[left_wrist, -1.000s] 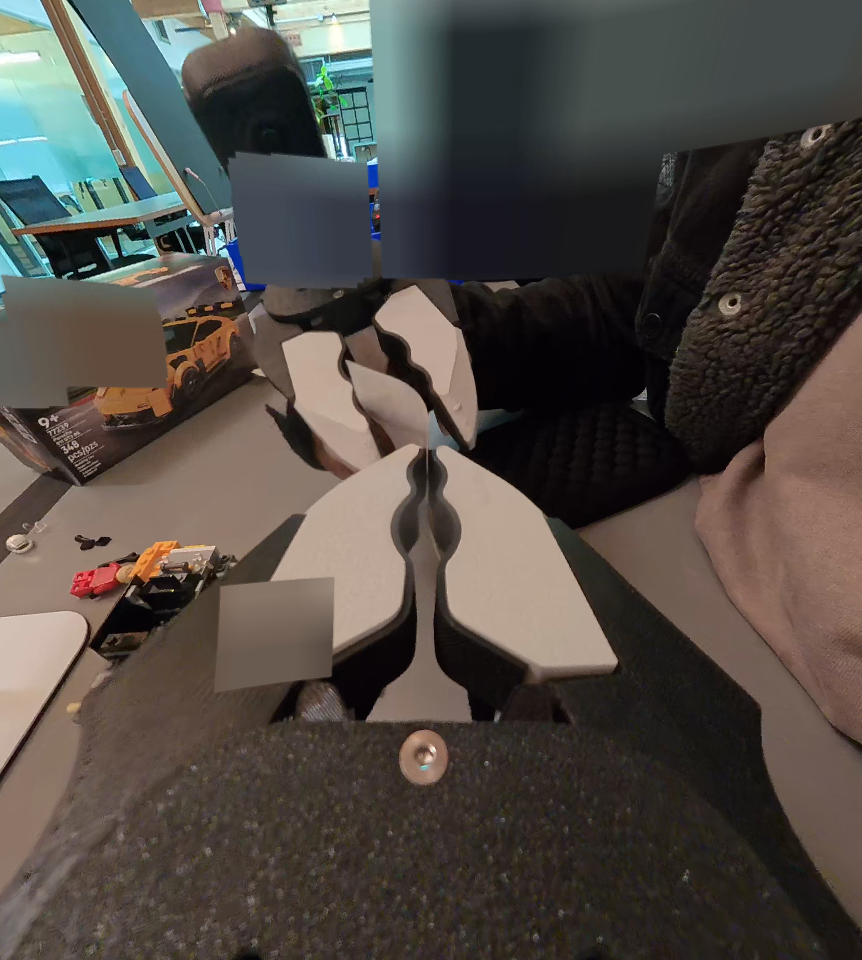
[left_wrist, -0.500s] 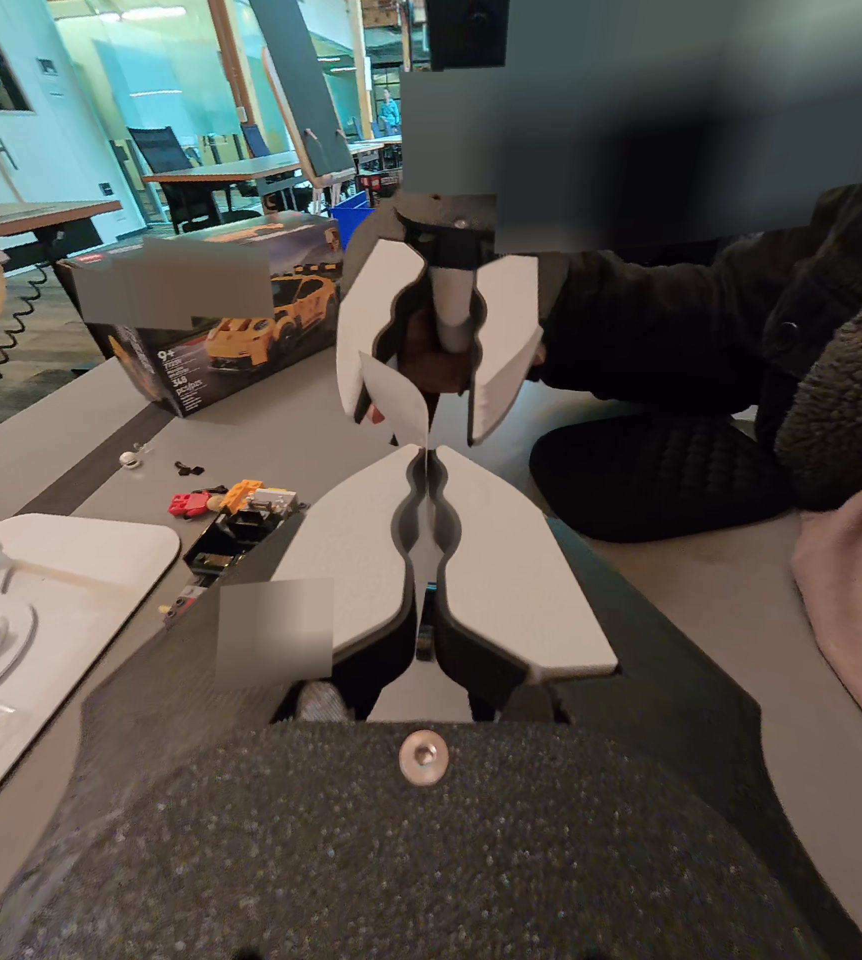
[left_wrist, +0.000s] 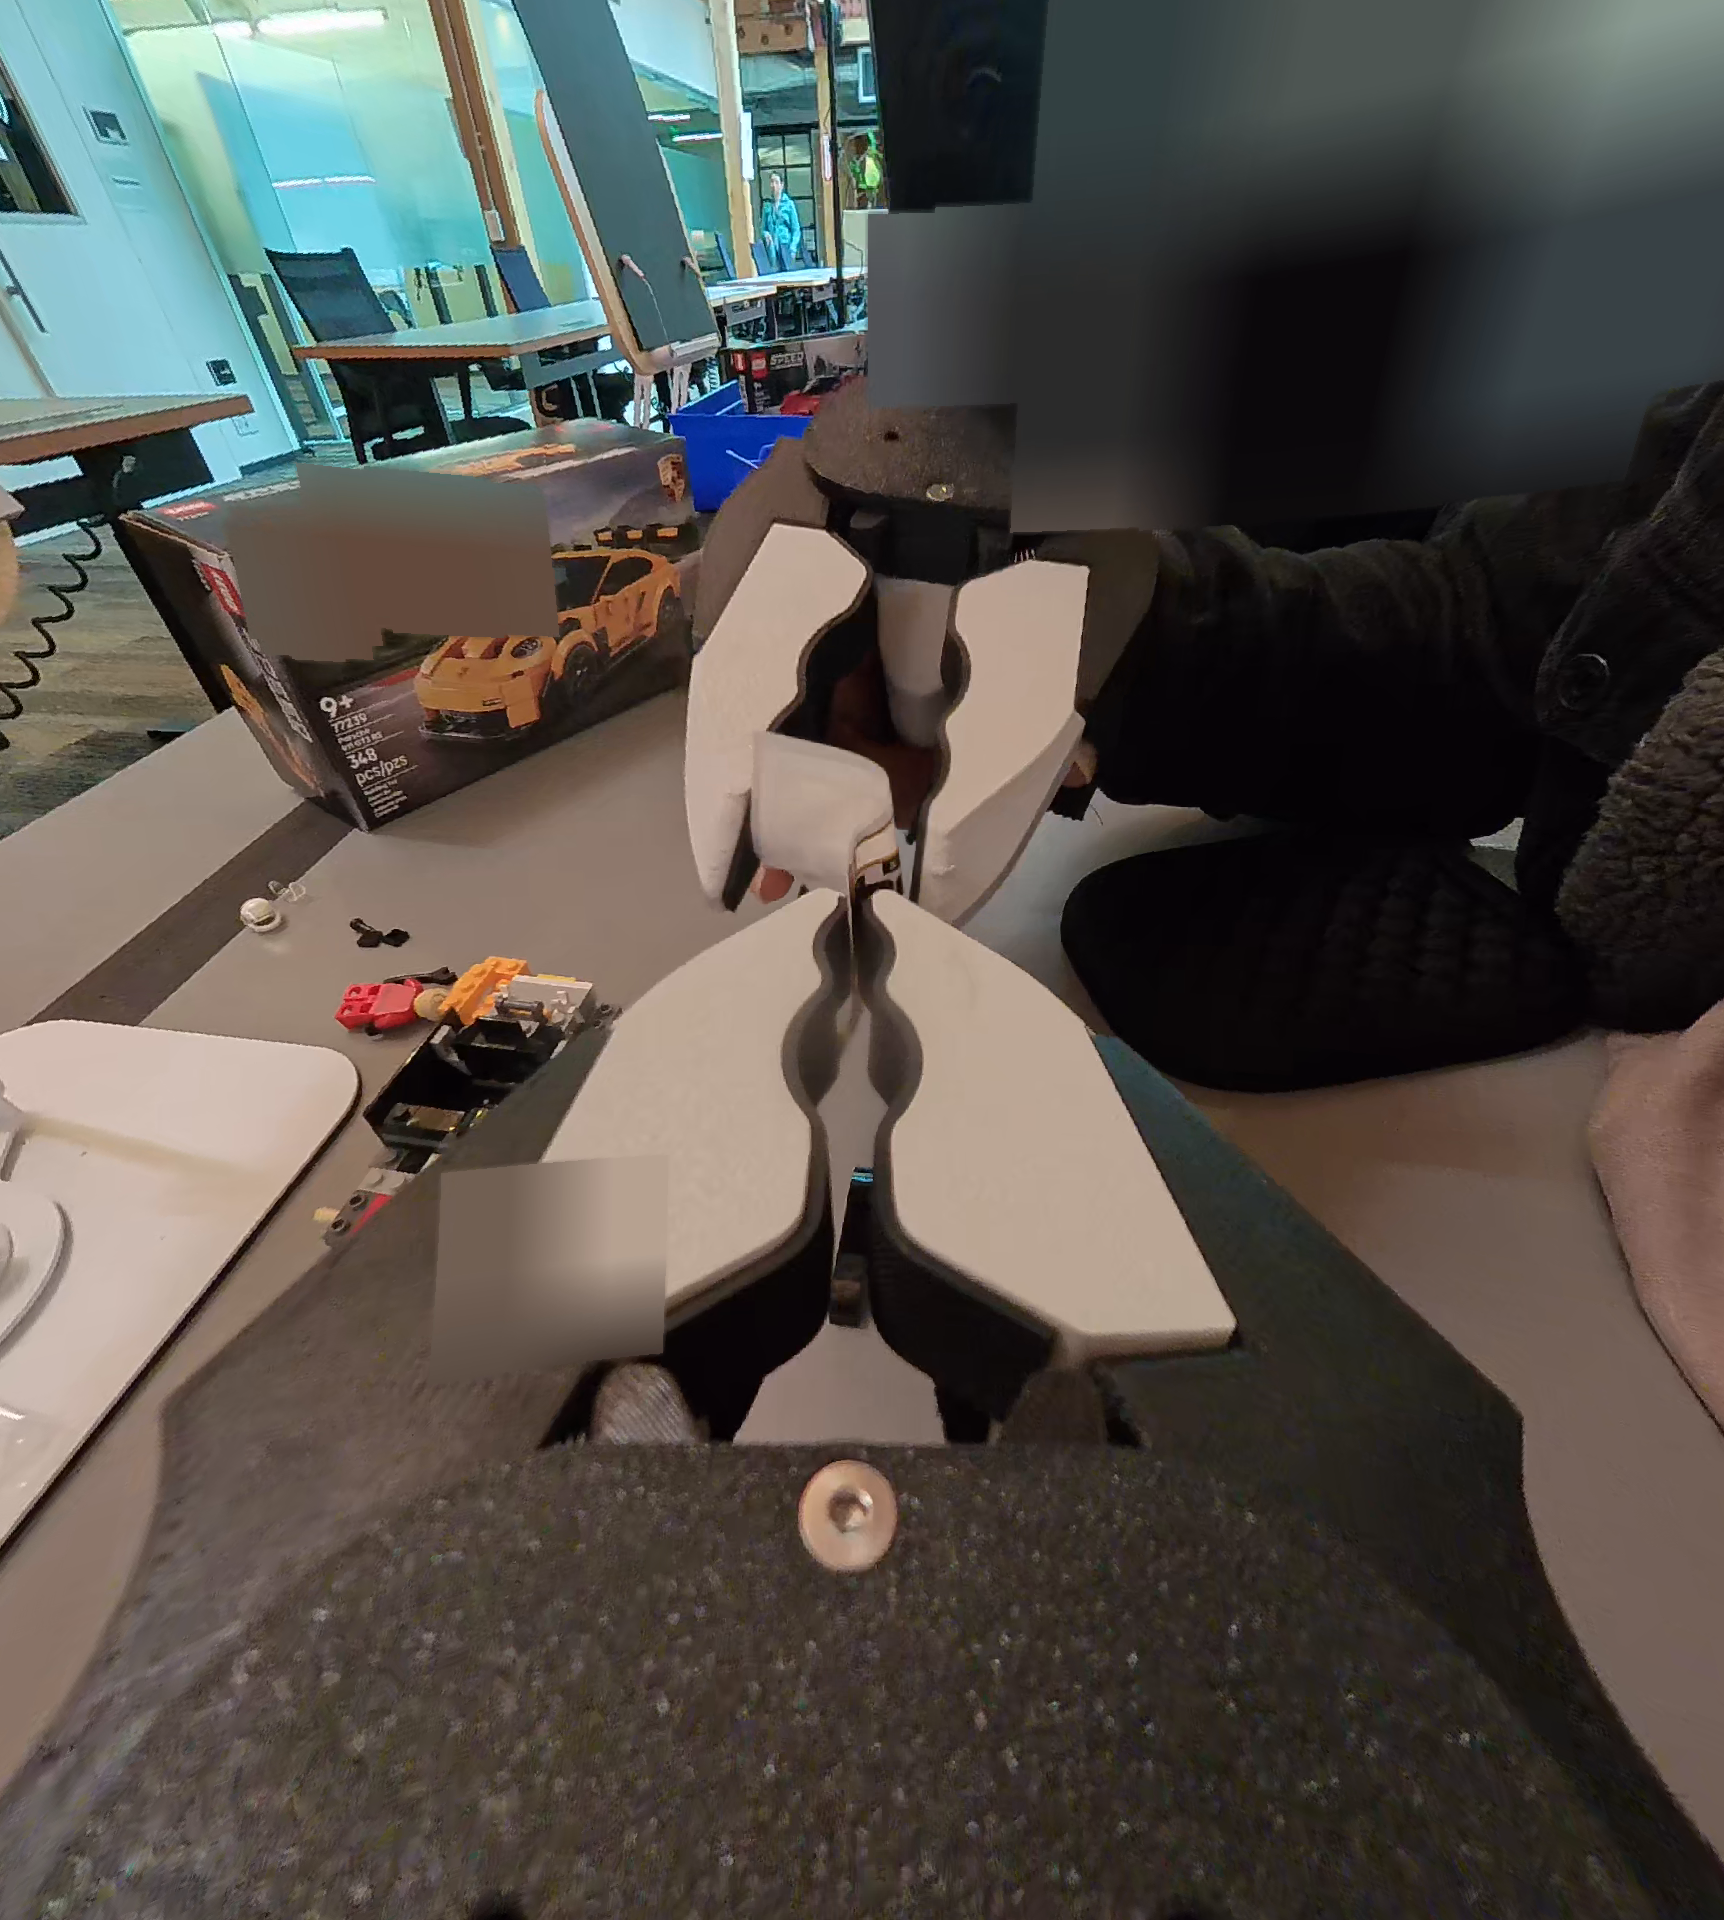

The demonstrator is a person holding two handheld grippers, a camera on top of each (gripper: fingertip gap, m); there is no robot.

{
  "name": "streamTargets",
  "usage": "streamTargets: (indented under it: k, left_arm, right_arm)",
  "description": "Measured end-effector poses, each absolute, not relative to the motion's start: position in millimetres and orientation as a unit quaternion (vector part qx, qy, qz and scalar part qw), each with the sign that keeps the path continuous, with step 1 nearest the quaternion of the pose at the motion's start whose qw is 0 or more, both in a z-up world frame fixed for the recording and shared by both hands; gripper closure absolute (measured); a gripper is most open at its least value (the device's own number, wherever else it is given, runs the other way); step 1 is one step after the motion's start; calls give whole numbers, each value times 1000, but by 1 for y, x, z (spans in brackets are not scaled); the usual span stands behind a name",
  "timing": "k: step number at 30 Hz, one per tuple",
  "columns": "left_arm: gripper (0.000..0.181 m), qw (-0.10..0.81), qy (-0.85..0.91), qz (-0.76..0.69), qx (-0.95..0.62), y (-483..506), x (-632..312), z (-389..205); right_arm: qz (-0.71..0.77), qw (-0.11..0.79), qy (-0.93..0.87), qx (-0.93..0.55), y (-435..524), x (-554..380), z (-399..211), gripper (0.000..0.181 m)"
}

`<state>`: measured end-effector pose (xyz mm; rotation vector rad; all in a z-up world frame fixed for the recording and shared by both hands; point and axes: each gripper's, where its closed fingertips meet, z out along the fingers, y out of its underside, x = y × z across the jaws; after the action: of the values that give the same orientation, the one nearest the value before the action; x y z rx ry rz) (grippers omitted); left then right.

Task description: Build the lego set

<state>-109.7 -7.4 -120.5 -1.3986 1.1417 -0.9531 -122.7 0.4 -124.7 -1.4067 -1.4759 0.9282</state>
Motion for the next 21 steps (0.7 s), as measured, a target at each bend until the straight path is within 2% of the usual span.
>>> streamTargets:
  k: [21]
  left_arm:
    - [181, 518, 473, -413, -581, -9, -110, -118]
  right_arm:
    - [474, 398, -561, -550, -2, -112, -115, 159]
